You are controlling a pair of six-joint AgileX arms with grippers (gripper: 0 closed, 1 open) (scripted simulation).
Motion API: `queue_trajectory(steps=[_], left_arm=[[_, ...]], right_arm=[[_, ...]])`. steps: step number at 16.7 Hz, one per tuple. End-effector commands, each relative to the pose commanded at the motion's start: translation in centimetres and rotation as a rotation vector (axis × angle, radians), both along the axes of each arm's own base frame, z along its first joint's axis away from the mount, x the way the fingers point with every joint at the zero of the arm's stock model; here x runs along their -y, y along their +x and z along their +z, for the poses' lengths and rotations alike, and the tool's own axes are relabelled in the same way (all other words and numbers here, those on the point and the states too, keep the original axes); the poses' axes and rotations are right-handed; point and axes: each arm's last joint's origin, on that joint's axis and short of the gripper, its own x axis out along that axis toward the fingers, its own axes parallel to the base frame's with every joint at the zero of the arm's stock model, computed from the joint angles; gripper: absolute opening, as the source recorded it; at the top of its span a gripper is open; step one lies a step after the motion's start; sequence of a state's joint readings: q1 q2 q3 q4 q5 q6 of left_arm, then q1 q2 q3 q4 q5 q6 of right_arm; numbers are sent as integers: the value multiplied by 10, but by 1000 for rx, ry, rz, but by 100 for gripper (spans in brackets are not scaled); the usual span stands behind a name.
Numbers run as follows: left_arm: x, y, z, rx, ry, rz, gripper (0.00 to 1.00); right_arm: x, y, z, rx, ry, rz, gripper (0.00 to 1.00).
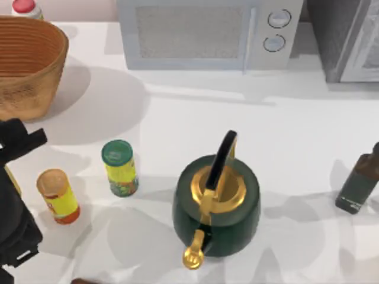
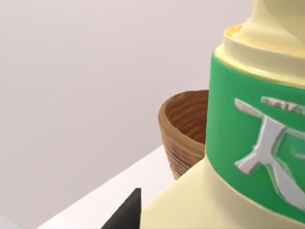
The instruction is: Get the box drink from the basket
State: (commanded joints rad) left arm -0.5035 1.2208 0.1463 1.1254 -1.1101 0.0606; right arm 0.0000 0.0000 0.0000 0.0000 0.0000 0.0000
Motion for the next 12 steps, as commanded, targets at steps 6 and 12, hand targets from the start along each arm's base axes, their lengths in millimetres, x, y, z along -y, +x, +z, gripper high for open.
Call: queue_trajectory(steps=[6,12], left_arm=[[-15,16,-25,8,-5,-8,0],[-17,17,-26,7,-5,-8,8]], right_arm=[[0,0,0,0,0,0,100],[0,0,0,0,0,0,100]])
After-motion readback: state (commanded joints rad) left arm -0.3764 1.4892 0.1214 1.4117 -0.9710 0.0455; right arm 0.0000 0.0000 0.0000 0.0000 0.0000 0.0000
